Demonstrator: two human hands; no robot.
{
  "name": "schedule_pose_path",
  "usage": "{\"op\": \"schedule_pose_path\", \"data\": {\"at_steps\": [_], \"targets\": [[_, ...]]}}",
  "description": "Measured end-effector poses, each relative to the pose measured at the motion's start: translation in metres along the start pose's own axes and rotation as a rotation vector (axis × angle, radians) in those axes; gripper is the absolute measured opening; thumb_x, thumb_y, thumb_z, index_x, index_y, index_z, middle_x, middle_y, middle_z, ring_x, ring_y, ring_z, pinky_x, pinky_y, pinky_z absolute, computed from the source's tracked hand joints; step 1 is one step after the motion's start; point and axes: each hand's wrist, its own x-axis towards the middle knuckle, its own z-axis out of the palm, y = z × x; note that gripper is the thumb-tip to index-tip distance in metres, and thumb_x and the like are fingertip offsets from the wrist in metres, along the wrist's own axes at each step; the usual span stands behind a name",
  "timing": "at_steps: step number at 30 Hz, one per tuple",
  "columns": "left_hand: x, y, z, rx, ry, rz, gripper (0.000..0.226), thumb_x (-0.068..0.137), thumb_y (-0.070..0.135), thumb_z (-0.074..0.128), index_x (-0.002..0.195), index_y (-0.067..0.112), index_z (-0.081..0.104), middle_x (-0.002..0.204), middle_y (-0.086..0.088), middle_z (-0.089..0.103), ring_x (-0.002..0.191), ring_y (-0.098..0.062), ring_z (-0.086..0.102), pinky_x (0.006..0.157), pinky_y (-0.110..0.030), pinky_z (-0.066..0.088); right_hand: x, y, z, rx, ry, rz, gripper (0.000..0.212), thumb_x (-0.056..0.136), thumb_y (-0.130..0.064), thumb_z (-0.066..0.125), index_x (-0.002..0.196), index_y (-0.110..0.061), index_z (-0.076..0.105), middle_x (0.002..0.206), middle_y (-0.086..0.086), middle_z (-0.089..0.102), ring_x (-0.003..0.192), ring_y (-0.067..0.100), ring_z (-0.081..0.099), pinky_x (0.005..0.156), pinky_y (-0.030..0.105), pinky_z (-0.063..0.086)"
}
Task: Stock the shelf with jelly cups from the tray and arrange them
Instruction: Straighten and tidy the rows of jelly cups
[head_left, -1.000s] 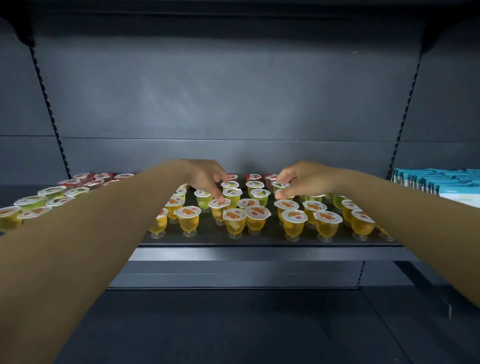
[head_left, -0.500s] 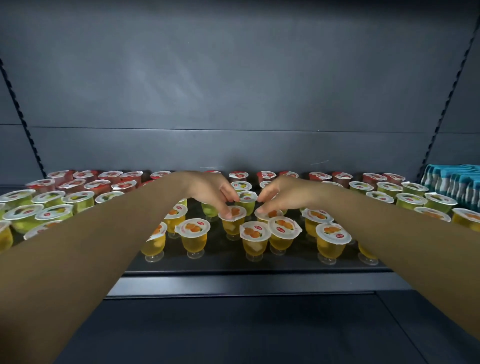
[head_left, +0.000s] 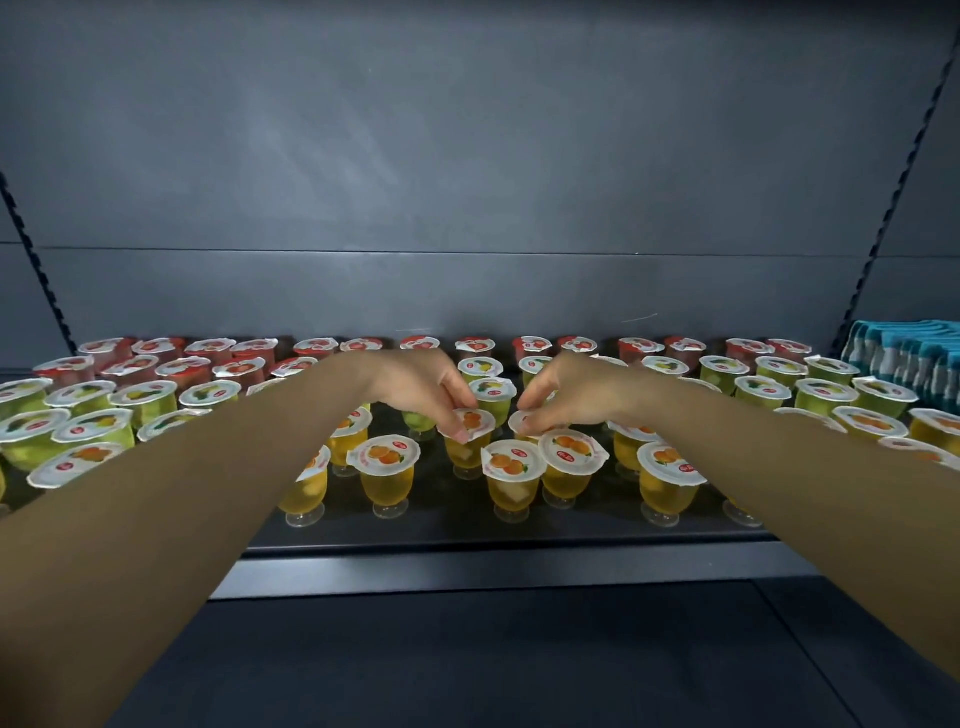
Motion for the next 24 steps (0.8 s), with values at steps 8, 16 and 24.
{"op": "schedule_pose_path", "data": {"at_steps": [8, 16, 24], "targets": [[-0.007, 0.002, -0.002, 0.064, 0.023, -0.003, 0.042, 0.083, 0.029, 0.069, 0.124, 0.017, 0.063, 0.119, 0.006, 0.064, 0.103, -0.01, 0.059, 0.093, -0.026, 0.049, 0.004, -0.001, 0.0, -0.026, -0.016, -0.02, 0.028, 0.087, -0.028, 0.067, 0.109, -0.012, 0.072, 0.11, 0.003, 0.069, 0.098, 0.015, 0.064, 0.088, 0.03, 0.054], [-0.008, -0.001, -0.001, 0.049, 0.032, -0.033, 0.042, 0.083, 0.029, 0.069, 0.123, 0.019, 0.063, 0.119, 0.006, 0.063, 0.105, -0.011, 0.058, 0.093, -0.025, 0.047, 0.001, 0.005, -0.008, -0.086, -0.058, -0.019, 0.033, 0.088, -0.031, 0.065, 0.116, -0.013, 0.069, 0.115, -0.001, 0.067, 0.101, 0.013, 0.063, 0.089, 0.026, 0.049], [-0.006, 0.001, -0.001, 0.041, 0.031, -0.053, 0.043, 0.083, 0.028, 0.069, 0.125, 0.019, 0.061, 0.122, 0.006, 0.061, 0.106, -0.011, 0.056, 0.094, -0.026, 0.046, 0.007, 0.005, -0.007, -0.113, -0.071, 0.014, 0.035, 0.086, -0.039, 0.065, 0.106, -0.011, 0.072, 0.105, 0.003, 0.071, 0.097, 0.016, 0.065, 0.092, 0.033, 0.052]]}}
